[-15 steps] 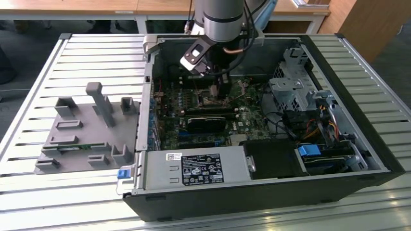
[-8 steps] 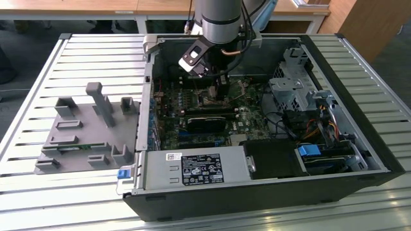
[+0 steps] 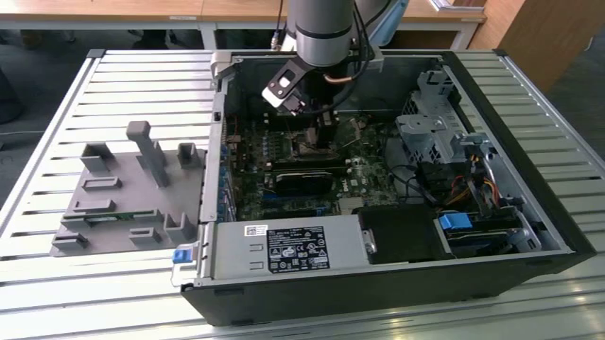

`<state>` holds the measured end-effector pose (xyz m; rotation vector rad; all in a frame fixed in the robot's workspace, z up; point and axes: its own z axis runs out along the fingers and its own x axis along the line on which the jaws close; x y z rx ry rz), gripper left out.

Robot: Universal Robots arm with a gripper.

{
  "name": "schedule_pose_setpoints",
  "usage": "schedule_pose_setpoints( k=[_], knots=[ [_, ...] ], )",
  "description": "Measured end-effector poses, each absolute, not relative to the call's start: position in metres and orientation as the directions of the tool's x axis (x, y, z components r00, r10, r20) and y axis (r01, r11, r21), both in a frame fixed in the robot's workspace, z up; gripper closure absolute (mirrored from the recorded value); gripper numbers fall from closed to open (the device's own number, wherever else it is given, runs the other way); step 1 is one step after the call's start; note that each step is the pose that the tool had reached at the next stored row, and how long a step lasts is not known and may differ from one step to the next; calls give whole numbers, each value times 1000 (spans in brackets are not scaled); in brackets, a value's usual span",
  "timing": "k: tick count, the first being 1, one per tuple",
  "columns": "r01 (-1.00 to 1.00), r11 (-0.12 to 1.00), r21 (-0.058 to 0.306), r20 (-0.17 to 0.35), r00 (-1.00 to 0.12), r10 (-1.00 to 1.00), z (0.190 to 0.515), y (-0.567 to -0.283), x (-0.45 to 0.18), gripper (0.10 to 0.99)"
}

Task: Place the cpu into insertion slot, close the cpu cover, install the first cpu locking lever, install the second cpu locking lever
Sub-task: 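Place the cpu into insertion slot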

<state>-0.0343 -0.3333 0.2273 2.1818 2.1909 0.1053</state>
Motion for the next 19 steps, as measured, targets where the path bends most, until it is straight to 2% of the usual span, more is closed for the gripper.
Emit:
schedule_pose_setpoints(
  k=[19],
  knots=[
    [997,0,82,14,-1,1000,211,-325,-40,545]
  ],
)
